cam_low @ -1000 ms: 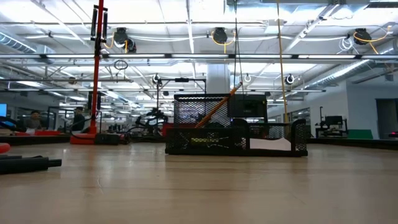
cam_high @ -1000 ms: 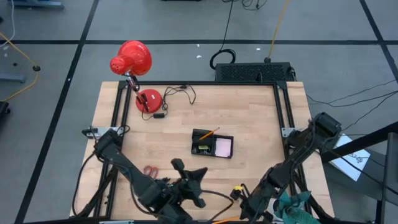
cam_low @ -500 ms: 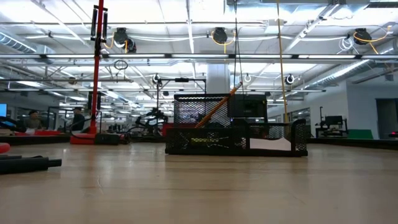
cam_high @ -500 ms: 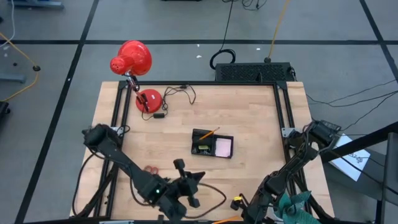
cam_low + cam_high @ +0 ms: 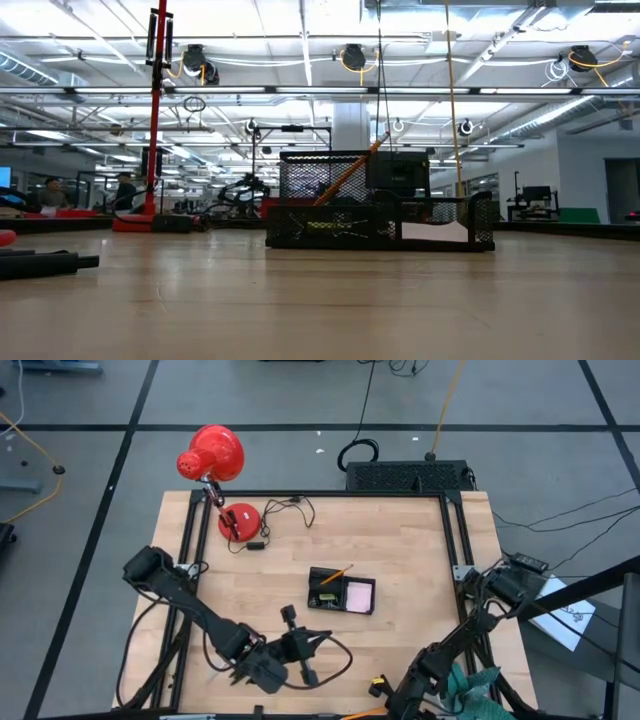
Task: Pick and place office supplies into organizer
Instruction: Put the orange pencil into the desk organizer
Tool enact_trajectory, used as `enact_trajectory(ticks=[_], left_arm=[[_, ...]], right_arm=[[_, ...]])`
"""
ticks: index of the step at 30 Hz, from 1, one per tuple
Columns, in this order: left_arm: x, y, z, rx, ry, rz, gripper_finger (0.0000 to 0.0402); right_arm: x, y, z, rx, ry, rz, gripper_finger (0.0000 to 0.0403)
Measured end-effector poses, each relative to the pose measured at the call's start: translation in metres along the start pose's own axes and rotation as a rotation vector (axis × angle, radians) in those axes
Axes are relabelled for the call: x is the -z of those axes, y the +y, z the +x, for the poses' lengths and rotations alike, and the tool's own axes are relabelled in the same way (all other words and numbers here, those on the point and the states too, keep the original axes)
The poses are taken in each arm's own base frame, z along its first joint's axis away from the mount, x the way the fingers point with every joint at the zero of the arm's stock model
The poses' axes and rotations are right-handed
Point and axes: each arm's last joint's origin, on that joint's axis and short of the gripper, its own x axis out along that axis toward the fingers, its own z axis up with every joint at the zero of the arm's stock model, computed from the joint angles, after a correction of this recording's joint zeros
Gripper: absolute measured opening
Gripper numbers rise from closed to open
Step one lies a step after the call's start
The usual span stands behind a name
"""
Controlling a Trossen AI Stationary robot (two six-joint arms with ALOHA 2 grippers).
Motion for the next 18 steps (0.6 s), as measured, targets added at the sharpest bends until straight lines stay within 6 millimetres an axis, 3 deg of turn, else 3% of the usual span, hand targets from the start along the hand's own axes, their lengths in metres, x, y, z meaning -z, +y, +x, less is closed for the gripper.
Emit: enact_trajectory(ticks=[18], left_arm=[[0.001,-0.001,0.000,0.026,0.009,-0.007,0.0004]], right_arm=[[0.017,-0.032,-0.009,0.124,0.162,0.140,0.0000]])
